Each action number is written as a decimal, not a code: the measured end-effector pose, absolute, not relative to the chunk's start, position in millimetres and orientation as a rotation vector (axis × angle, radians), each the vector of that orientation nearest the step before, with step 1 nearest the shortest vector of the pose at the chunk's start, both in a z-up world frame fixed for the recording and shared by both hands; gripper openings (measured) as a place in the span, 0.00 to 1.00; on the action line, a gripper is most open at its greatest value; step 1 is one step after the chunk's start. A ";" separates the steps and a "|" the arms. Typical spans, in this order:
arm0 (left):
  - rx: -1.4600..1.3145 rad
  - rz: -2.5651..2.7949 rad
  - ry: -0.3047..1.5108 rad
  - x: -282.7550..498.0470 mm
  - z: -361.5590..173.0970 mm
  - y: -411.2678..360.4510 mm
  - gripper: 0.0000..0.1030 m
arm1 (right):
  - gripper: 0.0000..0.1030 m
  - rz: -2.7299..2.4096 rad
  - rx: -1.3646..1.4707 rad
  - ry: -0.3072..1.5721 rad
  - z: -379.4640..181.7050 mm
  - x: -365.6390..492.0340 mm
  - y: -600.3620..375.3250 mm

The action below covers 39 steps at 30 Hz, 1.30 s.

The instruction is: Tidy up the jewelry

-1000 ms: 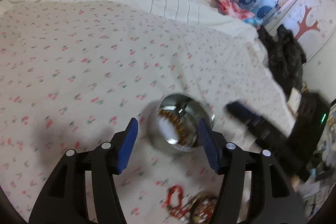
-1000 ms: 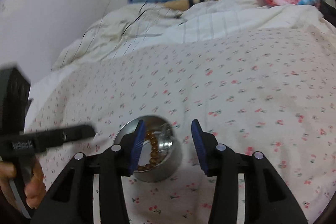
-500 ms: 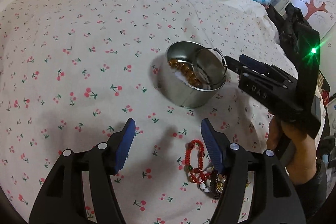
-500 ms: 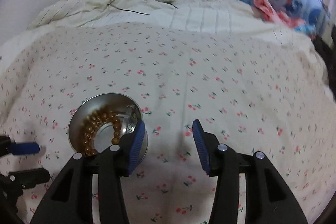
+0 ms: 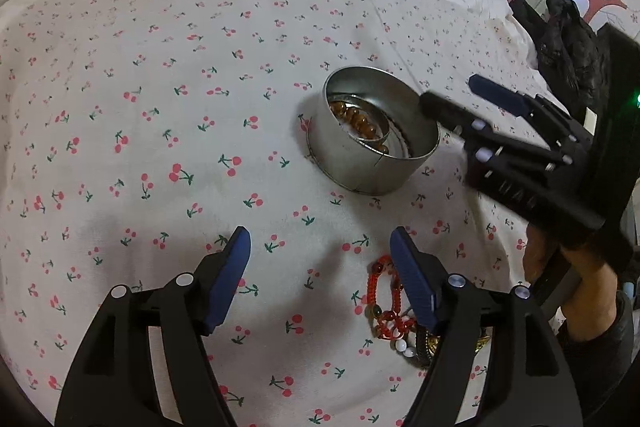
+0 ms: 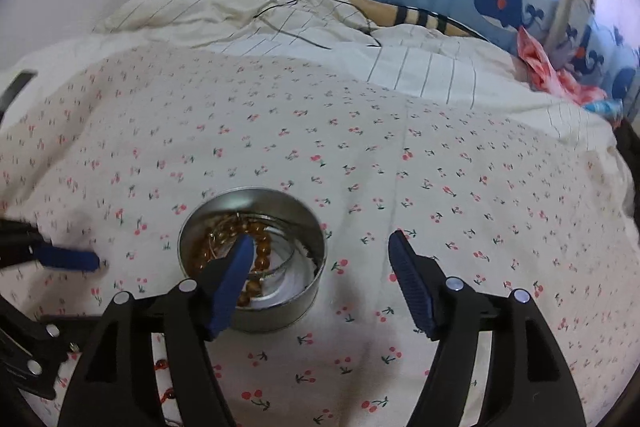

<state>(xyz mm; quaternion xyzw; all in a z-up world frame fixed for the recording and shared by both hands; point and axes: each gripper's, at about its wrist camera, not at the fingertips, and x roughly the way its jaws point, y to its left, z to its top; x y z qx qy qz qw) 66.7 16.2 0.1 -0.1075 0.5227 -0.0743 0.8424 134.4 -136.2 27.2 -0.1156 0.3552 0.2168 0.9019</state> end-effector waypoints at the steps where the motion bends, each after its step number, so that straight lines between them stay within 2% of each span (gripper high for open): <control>1: -0.228 -0.160 1.107 66.8 -0.9 16.3 0.67 | 0.66 0.453 -0.219 0.734 29.6 135.9 -138.6; 7: -0.257 -0.206 1.114 68.9 -7.2 12.6 0.67 | 0.66 0.600 0.117 0.867 41.3 134.2 -188.7; 10: -0.270 -0.243 1.124 68.8 -9.8 6.0 0.67 | 0.66 0.616 0.141 0.938 33.8 117.2 -211.2; 12: -0.228 -0.255 1.123 66.8 -10.5 -2.5 0.56 | 0.66 0.614 0.111 0.968 24.1 100.2 -222.2; 17: -0.123 -0.245 1.156 64.0 -22.7 -22.4 0.43 | 0.66 0.579 0.044 1.039 3.0 70.0 -241.4; 28: 0.006 -0.199 1.139 54.4 -32.4 -39.3 0.08 | 0.66 0.729 -0.009 1.030 2.2 55.0 -218.3; 34: 0.027 -0.169 1.080 46.9 -20.2 -39.6 0.06 | 0.66 0.805 -0.094 0.969 6.9 42.7 -202.4; 39: -0.040 -0.142 1.026 50.9 -3.3 -19.1 0.06 | 0.57 0.853 -0.129 0.939 10.1 37.4 -195.2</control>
